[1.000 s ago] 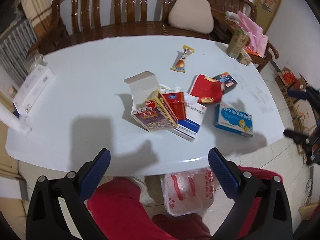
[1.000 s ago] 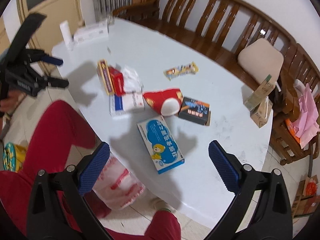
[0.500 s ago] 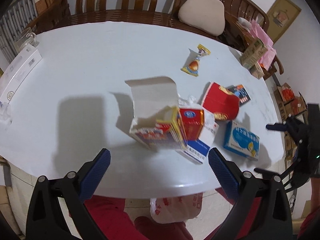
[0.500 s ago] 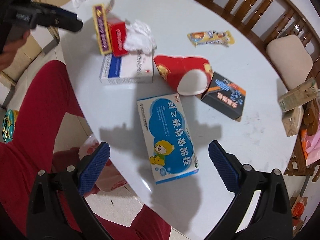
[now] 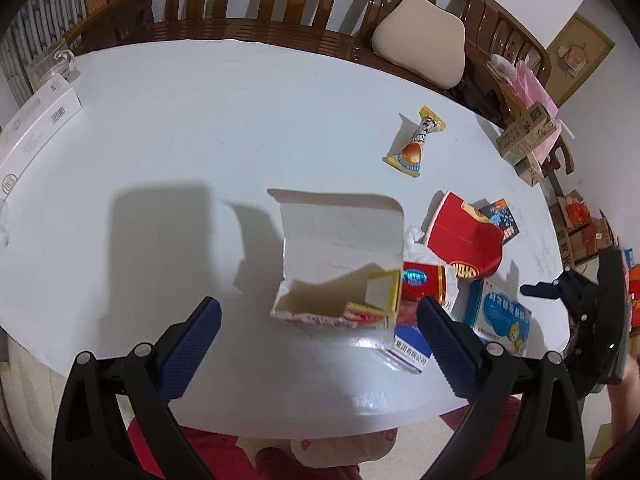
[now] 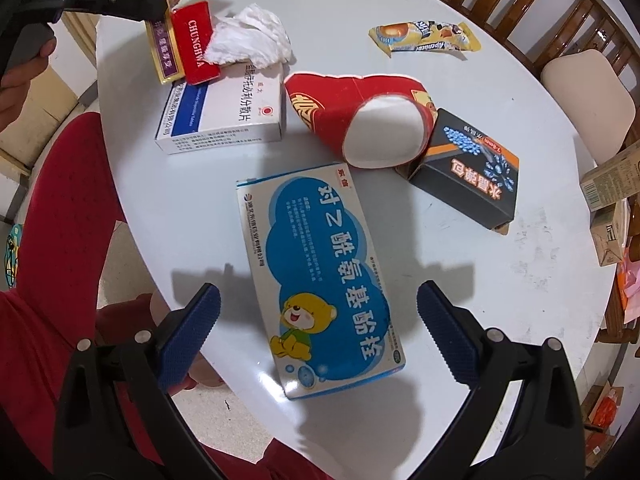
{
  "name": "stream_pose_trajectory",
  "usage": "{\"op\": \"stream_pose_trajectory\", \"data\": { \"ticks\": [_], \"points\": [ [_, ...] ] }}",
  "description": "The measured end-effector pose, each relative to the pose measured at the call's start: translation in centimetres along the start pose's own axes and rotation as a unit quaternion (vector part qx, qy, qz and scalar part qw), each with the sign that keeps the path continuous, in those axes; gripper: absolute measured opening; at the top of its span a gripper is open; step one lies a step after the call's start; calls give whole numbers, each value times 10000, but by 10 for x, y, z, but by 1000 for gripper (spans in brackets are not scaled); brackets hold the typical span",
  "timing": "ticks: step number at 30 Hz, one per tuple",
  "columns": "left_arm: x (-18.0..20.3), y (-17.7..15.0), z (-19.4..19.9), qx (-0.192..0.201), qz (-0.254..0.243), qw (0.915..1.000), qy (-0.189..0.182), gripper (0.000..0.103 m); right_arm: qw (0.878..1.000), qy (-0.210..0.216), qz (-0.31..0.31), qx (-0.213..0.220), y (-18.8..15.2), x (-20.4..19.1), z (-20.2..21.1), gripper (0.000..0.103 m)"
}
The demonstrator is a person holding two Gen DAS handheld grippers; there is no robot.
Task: Collect trash
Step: 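Move both tools down toward the boxes on the table, then grasp the white open box with the left tool while the right tool grasps the blue bear-print box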
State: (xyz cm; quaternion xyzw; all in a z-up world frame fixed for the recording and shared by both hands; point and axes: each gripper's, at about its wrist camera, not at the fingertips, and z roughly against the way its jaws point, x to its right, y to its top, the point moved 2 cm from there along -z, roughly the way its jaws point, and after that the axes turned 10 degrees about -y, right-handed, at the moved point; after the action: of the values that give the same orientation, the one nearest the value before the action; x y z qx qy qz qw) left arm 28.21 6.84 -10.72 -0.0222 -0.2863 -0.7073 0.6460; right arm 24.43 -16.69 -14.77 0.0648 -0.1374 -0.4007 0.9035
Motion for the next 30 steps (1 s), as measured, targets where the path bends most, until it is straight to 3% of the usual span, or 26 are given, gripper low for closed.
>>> {"op": "stream_pose_trajectory", "data": {
  "ticks": [8,19,21,30],
  "points": [
    [-3,3,-6,135,95,9992,-369,96,9999,34,-98,-7,9,3,-12,88],
    [-6,8,-8,221,132,9984,-509,94,9993,150,-330,47,20,18,-18,74],
    [-7,8,-8,230,170,9979,-580,91,9990,134,-427,86,22,21,-18,69],
    [-11,7,-4,287,262,9971,-659,73,9979,62,-633,87,19,23,-20,67]
  ]
}}
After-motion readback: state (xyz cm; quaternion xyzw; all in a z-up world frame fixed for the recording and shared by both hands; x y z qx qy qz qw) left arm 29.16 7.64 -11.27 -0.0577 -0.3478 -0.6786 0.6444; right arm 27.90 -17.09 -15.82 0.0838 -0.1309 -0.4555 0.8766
